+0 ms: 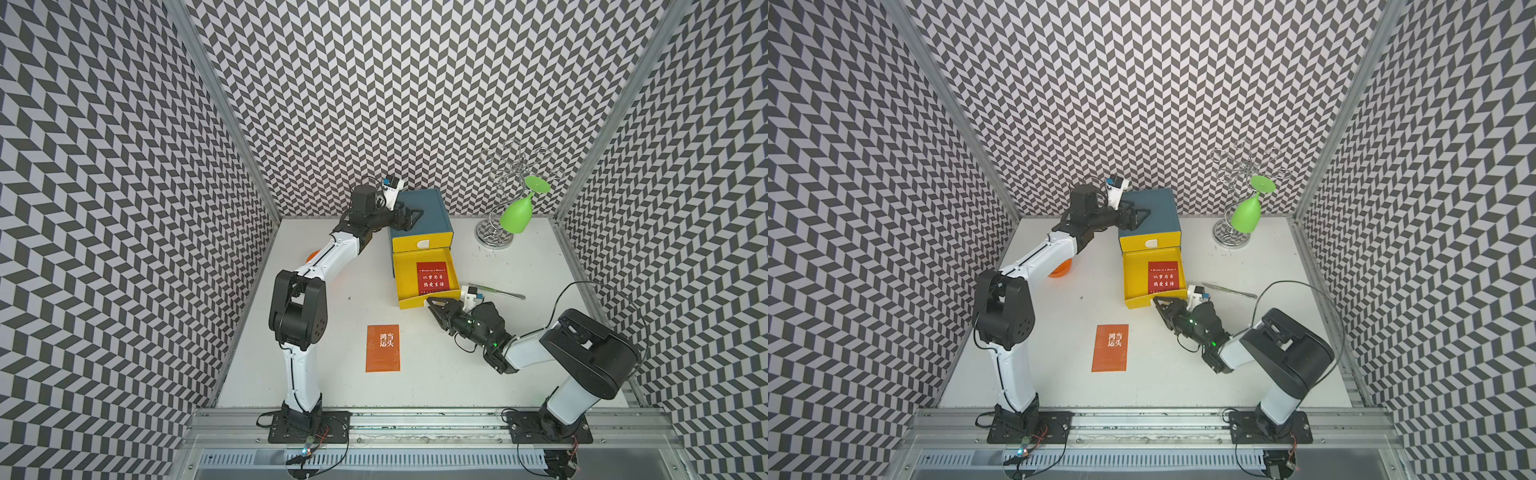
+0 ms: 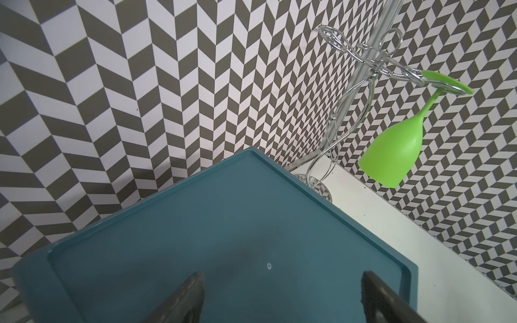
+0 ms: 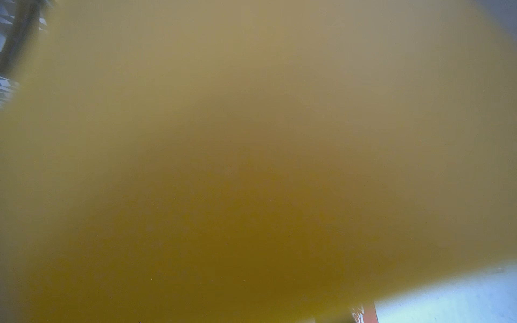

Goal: Take the postcards out of the drawer
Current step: Open the drawer in the storage box.

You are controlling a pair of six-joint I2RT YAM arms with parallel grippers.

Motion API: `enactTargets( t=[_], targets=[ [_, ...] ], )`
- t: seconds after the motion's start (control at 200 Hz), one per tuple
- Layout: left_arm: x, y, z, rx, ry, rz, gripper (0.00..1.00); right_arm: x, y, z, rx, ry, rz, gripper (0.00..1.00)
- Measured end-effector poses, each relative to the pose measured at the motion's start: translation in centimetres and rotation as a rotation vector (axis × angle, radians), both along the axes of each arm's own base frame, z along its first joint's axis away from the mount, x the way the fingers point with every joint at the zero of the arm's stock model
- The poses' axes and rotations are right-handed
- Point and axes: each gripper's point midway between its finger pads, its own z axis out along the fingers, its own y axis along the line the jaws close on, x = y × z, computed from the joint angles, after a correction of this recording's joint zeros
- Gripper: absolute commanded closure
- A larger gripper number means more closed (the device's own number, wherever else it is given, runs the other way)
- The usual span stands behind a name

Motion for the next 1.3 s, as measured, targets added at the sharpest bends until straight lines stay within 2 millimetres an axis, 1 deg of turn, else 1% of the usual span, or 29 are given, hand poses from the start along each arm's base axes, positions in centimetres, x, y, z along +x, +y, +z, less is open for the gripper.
enactTargets(
  t=[0.115, 0.185, 0.275, 0.361, 0.461, 0.531, 0.606, 0.671, 0.741, 0.816, 0.896, 0.997, 1.077, 1.142, 1.227, 1.297],
  targets=[
    [-0.5, 0.2, 0.1, -0.011, 0.021, 0.005, 0.11, 0.0, 0.0, 0.0, -0.001, 0.001, 0.001, 0.55],
    [-0.9, 0.3, 0.6, -0.020, 0.028, 0.009, 0.10, -0.4, 0.0, -0.6, -0.017, 0.019, 0.012, 0.52],
    [-1.5, 0.6, 1.7, -0.033, 0.021, 0.018, 0.10, -0.7, 0.0, -1.2, -0.030, 0.035, 0.018, 0.49],
    [-2.4, 1.0, 3.5, -0.051, 0.003, 0.026, 0.10, -0.8, 0.0, -1.0, -0.035, 0.035, 0.022, 0.48],
    [-3.8, 1.8, 6.0, -0.072, -0.027, 0.047, 0.10, -1.0, -0.1, -0.9, -0.051, 0.035, 0.027, 0.47],
    [-5.0, 2.3, 7.2, -0.083, -0.038, 0.066, 0.10, -1.2, -0.3, -0.8, -0.068, 0.033, 0.031, 0.47],
    [-6.5, 3.0, 7.9, -0.089, -0.038, 0.093, 0.10, -1.5, -0.5, -0.6, -0.090, 0.026, 0.035, 0.46],
    [-8.0, 3.3, 7.7, -0.091, -0.015, 0.115, 0.10, -1.8, -0.8, -0.3, -0.116, 0.014, 0.041, 0.46],
    [-9.8, 3.4, 6.5, -0.080, 0.031, 0.139, 0.10, -2.1, -1.1, 0.3, -0.151, -0.005, 0.047, 0.46],
    [-11.5, 3.2, 4.5, -0.058, 0.091, 0.156, 0.10, -2.3, -1.6, 1.0, -0.204, -0.031, 0.051, 0.46],
    [-13.4, 2.7, 1.6, -0.029, 0.175, 0.167, 0.10, -2.2, -1.9, 2.3, -0.268, -0.074, 0.054, 0.46],
    [-15.1, 2.1, -2.2, 0.004, 0.288, 0.175, 0.10, -1.7, -2.4, 4.6, -0.351, -0.142, 0.040, 0.46],
    [-15.9, 1.4, -4.5, 0.028, 0.368, 0.180, 0.10, -1.0, -2.9, 6.3, -0.425, -0.199, 0.019, 0.46],
    [-16.2, 0.8, -5.8, 0.046, 0.419, 0.185, 0.09, -0.2, -3.4, 7.5, -0.493, -0.239, -0.002, 0.46],
    [-16.3, -0.2, -7.2, 0.067, 0.476, 0.190, 0.09, 0.9, -4.1, 8.9, -0.571, -0.285, -0.023, 0.48],
    [-16.4, -1.3, -8.1, 0.079, 0.515, 0.187, 0.08, 2.0, -5.1, 10.0, -0.632, -0.317, -0.045, 0.49]
  ],
)
